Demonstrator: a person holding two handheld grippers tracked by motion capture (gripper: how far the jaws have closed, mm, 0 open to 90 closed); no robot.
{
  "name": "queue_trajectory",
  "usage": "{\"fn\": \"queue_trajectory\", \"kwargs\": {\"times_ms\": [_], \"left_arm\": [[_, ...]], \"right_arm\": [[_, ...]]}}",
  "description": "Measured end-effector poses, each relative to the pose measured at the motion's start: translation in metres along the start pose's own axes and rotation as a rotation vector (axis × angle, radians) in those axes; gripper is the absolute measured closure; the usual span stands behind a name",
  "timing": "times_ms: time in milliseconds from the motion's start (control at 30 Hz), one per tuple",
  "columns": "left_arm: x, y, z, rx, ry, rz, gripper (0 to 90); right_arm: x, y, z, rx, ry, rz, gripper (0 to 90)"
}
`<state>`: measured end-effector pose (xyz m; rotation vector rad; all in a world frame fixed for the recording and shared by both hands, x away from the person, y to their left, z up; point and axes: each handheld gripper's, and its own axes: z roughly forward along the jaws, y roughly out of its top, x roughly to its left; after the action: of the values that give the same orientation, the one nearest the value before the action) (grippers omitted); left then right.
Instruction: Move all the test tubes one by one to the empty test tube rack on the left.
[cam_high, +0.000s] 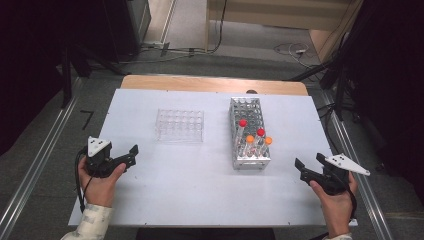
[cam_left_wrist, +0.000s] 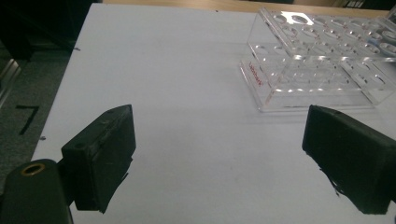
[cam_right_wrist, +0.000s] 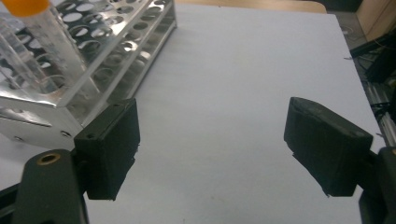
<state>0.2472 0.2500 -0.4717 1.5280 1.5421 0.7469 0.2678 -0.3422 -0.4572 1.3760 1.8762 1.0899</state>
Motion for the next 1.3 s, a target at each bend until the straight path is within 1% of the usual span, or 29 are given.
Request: {"fn": "queue_trajectory", "kwargs": {"times_ms": [67,133,233,333,467,567,600,733,833,900,967,1200,1300], "left_arm": [[0.002,-0.002,0.000,0.000,0.005,-0.012,10.2],[0.003,-0.002,0.000,-0.004,0.007,-0.012,10.2],[0.004,-0.001,-0.001,-0.014,-0.001,-0.017,10.5],[0.002,-0.002,0.001,-0.006,-0.010,-0.007,10.6],[0.000,-0.002,0.002,-0.006,-0.010,0.011,10.6],[-0.001,-0.002,0.002,-0.007,-0.012,0.012,10.8],[-0.001,-0.002,0.002,-0.005,-0.013,0.014,10.8],[-0.001,-0.002,0.001,-0.008,-0.012,0.013,10.8],[-0.002,-0.002,0.001,-0.007,-0.012,0.020,10.8],[-0.004,-0.001,0.000,-0.007,-0.005,0.030,10.7],[-0.005,-0.001,-0.001,-0.008,-0.009,0.034,10.7],[-0.007,-0.001,0.000,-0.006,-0.015,0.039,10.8],[-0.007,-0.001,0.000,-0.003,-0.014,0.038,10.8]], "right_arm": [[-0.001,0.000,0.000,-0.002,0.007,0.019,17.0],[-0.001,0.000,-0.001,-0.009,0.019,0.028,17.1],[0.003,0.001,-0.001,-0.016,0.022,0.011,17.2],[0.006,0.002,-0.001,-0.014,0.033,0.009,17.5],[0.010,0.003,-0.001,-0.017,0.047,-0.001,17.8],[0.012,0.004,-0.001,-0.016,0.053,-0.004,17.8],[0.014,0.004,0.000,-0.015,0.058,-0.014,17.8],[0.019,0.006,0.000,-0.018,0.065,-0.025,17.8],[0.022,0.006,0.001,-0.019,0.070,-0.038,17.8],[0.023,0.006,0.001,-0.015,0.068,-0.039,17.8],[0.024,0.007,0.002,-0.019,0.073,-0.043,17.8],[0.030,0.009,0.001,-0.019,0.089,-0.051,18.0],[0.033,0.010,0.002,-0.022,0.107,-0.058,18.3]]}}
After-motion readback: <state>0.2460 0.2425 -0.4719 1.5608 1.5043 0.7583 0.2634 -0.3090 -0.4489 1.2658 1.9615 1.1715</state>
